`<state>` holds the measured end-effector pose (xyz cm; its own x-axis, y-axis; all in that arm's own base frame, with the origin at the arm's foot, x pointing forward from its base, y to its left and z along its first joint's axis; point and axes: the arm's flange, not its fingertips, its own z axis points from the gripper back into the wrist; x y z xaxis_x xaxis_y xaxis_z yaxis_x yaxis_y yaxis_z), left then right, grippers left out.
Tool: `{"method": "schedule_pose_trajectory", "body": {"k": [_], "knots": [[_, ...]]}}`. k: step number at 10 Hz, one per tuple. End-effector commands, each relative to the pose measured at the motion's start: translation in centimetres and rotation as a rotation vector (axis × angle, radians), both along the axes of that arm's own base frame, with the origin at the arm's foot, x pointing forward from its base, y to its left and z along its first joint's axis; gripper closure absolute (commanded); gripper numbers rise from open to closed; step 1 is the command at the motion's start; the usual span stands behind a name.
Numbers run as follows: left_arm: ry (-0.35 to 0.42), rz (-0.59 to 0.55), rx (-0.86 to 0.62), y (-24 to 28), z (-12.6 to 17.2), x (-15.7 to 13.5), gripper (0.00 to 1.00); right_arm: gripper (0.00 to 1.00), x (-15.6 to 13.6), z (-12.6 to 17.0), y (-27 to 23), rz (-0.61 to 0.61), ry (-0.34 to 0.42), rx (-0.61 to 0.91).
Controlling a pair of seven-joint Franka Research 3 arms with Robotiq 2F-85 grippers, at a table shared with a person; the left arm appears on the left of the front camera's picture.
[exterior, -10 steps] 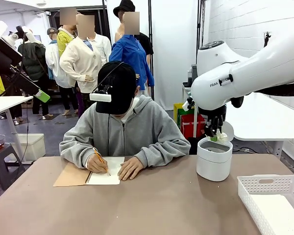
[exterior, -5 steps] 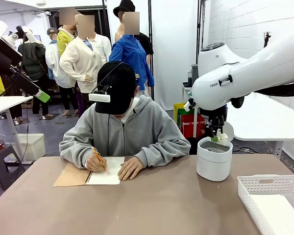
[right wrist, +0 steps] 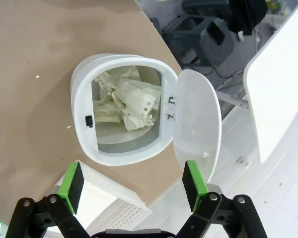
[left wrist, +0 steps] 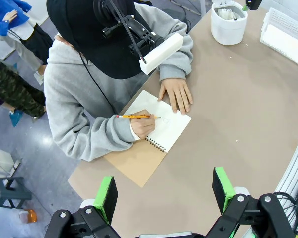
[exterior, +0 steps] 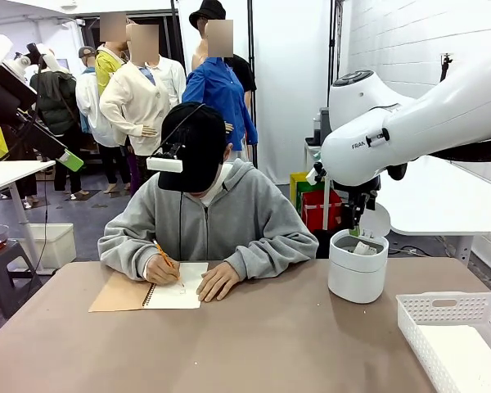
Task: Sort the paper based on its condition.
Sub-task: If a person hands you a paper, place it in the Organizing basket , and if it's crumpled, put it in the Trash can.
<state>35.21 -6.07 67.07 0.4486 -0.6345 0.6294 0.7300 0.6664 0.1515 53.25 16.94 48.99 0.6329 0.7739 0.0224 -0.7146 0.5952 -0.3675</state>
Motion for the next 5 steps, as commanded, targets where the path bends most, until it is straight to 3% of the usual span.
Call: {"method": "schedule_pose_trajectory", "body": {"k": [1,4,5], "knots": [[-0.010,0.004,-0.004,0.0,0.0,0.1,0.00,0.00,-0.7,0.1,0.3,0.014,-0.017,0.007],[-0.010,0.004,-0.004,0.0,0.0,0.1,0.00,0.00,-2.9,1.1,1.4,0.042,-0.013,0.141],[-0.010,0.004,-0.004,0.0,0.0,0.1,0.00,0.00,-0.8,0.9,1.0,0.011,-0.010,0.037]]}}
